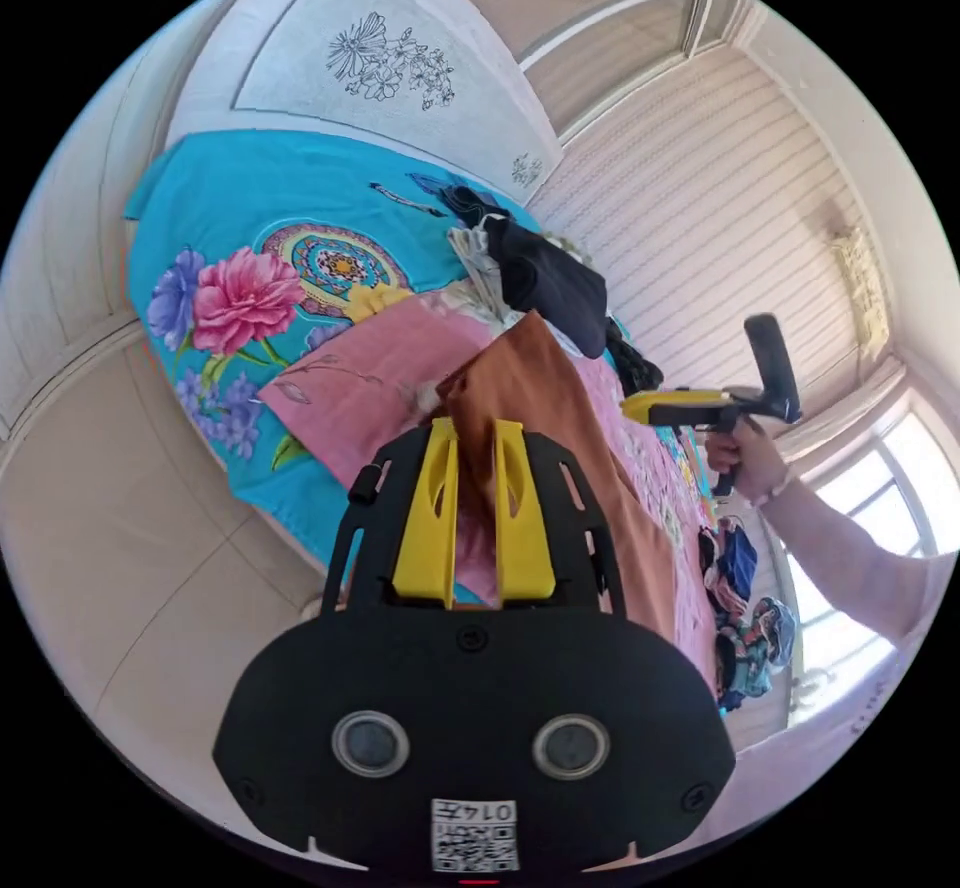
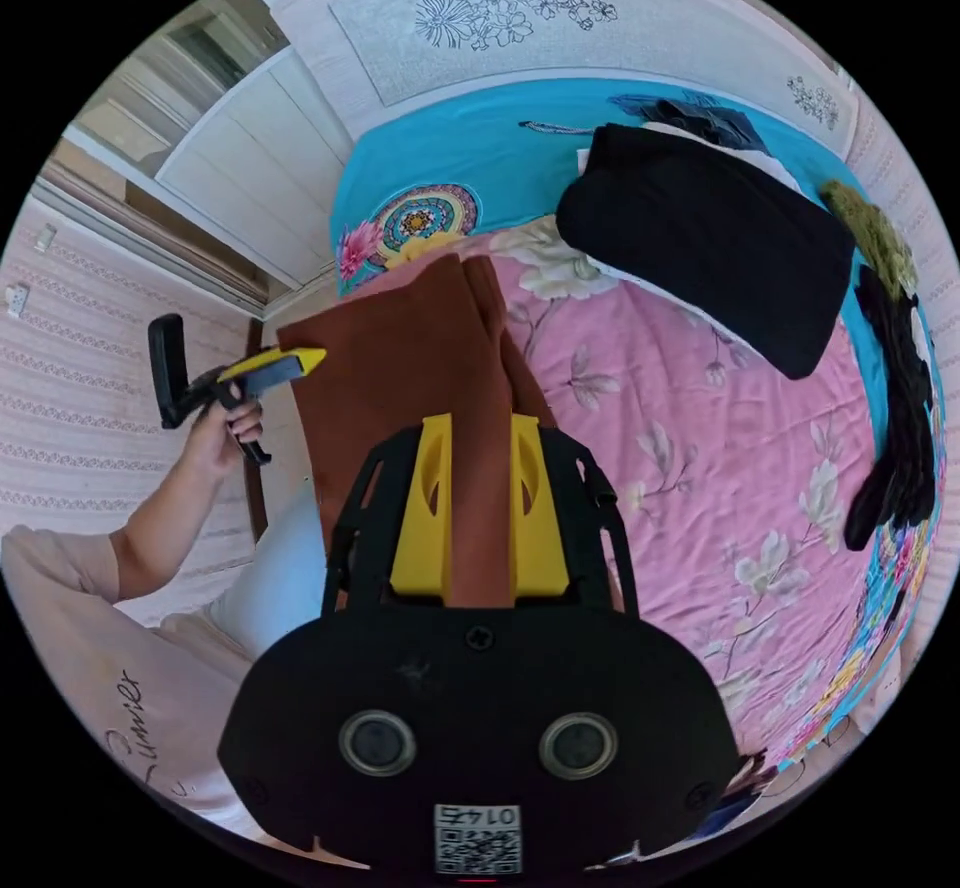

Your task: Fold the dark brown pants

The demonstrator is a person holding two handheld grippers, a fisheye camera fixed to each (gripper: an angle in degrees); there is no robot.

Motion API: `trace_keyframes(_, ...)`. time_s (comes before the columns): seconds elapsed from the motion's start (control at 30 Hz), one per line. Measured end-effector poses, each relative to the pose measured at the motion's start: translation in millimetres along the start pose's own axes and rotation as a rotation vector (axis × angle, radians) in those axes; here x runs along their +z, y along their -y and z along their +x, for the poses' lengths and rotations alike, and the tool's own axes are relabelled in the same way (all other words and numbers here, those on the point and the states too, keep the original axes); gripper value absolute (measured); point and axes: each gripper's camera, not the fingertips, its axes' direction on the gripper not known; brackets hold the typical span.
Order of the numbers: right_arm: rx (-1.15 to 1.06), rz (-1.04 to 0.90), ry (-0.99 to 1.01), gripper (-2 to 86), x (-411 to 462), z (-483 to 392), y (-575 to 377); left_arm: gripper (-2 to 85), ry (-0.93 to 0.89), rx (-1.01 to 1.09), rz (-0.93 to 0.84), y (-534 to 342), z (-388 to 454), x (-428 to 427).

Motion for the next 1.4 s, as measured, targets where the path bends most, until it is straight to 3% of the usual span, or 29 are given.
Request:
trace_keyframes(0.1, 0.098, -0.016, -0.067, 8.8, 2, 21, -47, 5.3, -0.02, -0.019, 0.072, -10, -8, -18)
trace_keyframes(0.27, 0.252, -0.084, -0.02, 9.1, 23, 57, -96, 7.5, -0.091, 0.015, -0.081, -14, 1, 14)
trace_keyframes(0.5, 0.114, -0.096, -0.052, 1.4, -7, 49, -104, -0.3, -0.083, 0.033, -0.094, -5, 14, 24)
trace_keyframes(0.6, 0.175, -0.022, -0.008, 0.9, -30, 63, -115, -0.8, -0.06, 0.087, -0.077, -2, 27, 20)
trace_keyframes(0.67, 0.228, -0.011, -0.12, 1.0, -30, 73, -127, -0.6, -0.01, 0.071, -0.105, -2, 24, 28)
trace_keyframes(0.73, 0.28, -0.021, -0.097, 2.1, -30, 78, -133, -0.5, -0.047, 0.017, -0.096, -6, 13, 31)
trace_keyframes(0.87, 0.103, 0.044, -0.035, 7.9, -29, 58, -141, -0.8, -0.095, 0.054, -0.055, -9, 17, 16)
trace_keyframes(1.0, 0.102, 0.018, 0.009, 9.9, -23, 67, -140, -1.0, -0.154, 0.089, 0.0, -9, 31, -19)
trace_keyframes(1.13, 0.08, 0.068, 0.06, 10.6, -24, 76, -137, -1.0, -0.038, 0.103, -0.068, -15, 34, -27)
trace_keyframes(1.4, 0.024, -0.061, 0.088, 11.3, 7, 96, -127, -0.4, -0.079, -0.003, -0.077, -16, 36, -31)
